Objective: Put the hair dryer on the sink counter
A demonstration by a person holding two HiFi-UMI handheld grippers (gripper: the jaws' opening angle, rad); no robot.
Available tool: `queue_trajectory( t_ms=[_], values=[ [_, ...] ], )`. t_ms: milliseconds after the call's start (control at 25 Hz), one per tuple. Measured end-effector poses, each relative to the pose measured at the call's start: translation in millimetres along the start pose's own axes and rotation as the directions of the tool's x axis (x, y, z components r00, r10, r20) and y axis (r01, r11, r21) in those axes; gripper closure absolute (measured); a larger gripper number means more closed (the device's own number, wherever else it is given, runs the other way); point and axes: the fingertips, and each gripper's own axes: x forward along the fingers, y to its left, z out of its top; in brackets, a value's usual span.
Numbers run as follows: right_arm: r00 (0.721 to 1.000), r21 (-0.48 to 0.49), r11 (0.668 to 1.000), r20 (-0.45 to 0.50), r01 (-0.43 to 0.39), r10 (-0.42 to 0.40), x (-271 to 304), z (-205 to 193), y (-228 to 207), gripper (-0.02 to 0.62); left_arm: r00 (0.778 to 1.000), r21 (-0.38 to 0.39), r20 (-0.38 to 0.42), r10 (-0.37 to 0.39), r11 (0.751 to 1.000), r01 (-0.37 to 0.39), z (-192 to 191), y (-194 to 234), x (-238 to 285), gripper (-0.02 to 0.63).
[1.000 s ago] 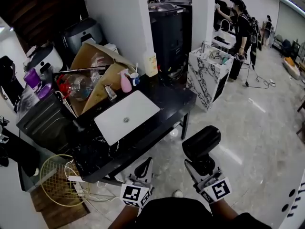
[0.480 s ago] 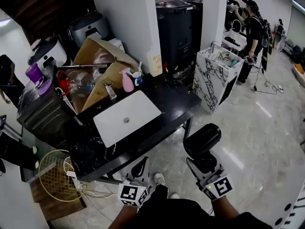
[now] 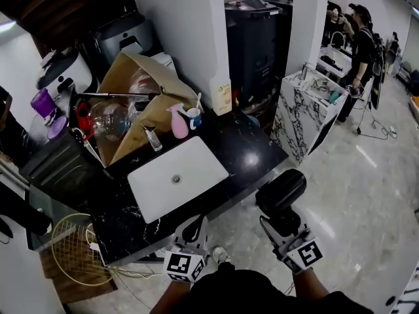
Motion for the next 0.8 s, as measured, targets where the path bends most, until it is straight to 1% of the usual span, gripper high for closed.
queue_trajectory(
  t_ms=[280, 440, 560, 640, 800],
  values=[
    [0.999, -0.01, 0.999, 0.0, -0.042, 0.042, 70.7, -4.2, -25.3, 0.331, 0.999, 0.008, 0.017, 0.044, 0.999, -0.044, 20.6, 49.9, 42.3, 0.612],
    [0.998, 0.005, 0.998, 0.0, -0.064, 0.064, 106.3, -7.5, -30.9, 0.331, 0.997, 0.005, 0.018, 0.07, 0.998, -0.07, 25.8, 79.3, 55.4, 0.612],
    [0.998, 0.015, 0.998, -0.015, -0.06, 0.06, 127.0, -15.0, -36.3, 0.331, 0.997, 0.007, 0.021, 0.079, 0.997, -0.079, 27.3, 95.3, 62.2, 0.612],
    [0.998, 0.014, 0.998, 0.002, -0.068, 0.068, 143.3, -14.5, -40.7, 0.331, 0.996, 0.01, 0.033, 0.088, 0.996, -0.089, 32.5, 105.5, 68.6, 0.612],
    [0.996, 0.022, 0.996, -0.043, -0.082, 0.083, 169.9, -28.7, -47.8, 0.331, 0.987, -0.011, 0.074, 0.141, 0.99, -0.14, 46.6, 128.5, 76.9, 0.612]
  ],
)
